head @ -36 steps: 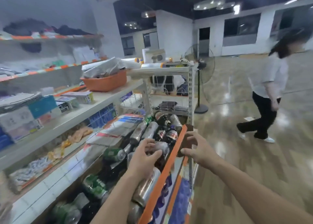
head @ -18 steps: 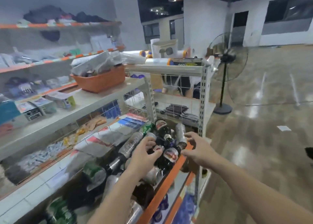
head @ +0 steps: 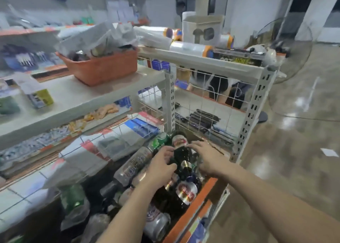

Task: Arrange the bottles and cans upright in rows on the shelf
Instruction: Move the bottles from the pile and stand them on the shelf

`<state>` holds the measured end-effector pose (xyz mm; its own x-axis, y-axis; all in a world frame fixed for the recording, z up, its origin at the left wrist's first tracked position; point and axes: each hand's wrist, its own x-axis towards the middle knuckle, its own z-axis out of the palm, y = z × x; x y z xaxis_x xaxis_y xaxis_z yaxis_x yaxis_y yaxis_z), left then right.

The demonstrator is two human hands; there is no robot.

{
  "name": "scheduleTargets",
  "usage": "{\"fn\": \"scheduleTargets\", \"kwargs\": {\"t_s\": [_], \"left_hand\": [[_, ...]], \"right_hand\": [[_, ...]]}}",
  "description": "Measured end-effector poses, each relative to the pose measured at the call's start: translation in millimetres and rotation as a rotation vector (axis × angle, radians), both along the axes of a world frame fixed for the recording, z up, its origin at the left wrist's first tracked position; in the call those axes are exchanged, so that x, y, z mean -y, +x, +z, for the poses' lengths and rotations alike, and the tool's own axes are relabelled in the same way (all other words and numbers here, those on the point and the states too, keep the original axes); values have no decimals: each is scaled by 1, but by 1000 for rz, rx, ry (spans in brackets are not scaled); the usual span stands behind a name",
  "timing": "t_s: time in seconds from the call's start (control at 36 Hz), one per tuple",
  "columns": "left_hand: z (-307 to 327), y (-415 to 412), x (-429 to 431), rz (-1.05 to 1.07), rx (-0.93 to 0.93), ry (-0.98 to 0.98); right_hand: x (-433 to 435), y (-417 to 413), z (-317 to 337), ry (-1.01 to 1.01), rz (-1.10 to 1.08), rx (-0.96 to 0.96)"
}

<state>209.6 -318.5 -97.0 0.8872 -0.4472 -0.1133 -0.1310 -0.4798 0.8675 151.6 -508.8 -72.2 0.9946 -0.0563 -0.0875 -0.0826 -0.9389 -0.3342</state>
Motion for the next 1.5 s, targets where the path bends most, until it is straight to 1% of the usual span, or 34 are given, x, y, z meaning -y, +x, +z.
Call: {"fn": "scheduleTargets", "kwargs": {"t_s": [0.08,0.14,0.25,0.36,0.47,0.58,0.69,0.78,0.86,0.92,1.0,1.06,1.11,1.19,1.25,1.36,1.44,1.5], "left_hand": [[-4,18,-3,110,-1,-23],[-3,23,-8,196,-3,-45],[2,18,-8,299,12,-87],[-2,18,4,419,28,-42],[-13,19,8,533,79,7],[-21,14,10,627,80,21],[-18,4,13,703,92,-2],[-16,-1,16,729,79,-28],[-17,-6,17,695,55,-49],[-14,-9,18,673,46,-68],[-5,-10,22,600,51,-91],[4,-8,25,551,43,-129],[14,-5,26,500,48,-185],[32,-4,26,452,87,-199],[40,-6,22,480,124,-221],[47,-10,4,597,190,-294],[51,-14,-9,655,266,-292],[51,-20,-15,680,284,-291]], "right_hand": [[7,31,-12,-234,212,-14],[15,51,-22,-332,336,-13],[37,81,-44,-426,507,-35],[50,102,-43,-535,692,7],[54,120,-46,-512,841,51],[57,132,-55,-478,900,112],[60,135,-60,-392,877,172],[56,133,-46,-269,786,169],[51,134,-20,-51,681,161],[48,135,-1,156,625,136],[45,133,29,486,566,50],[39,128,50,594,544,-2],[30,121,66,659,531,-18],[11,111,82,777,569,-57],[-4,104,88,832,599,-82],[-30,93,91,898,551,-91],[-49,88,88,886,580,-97],[-58,88,85,874,637,-158]]}}
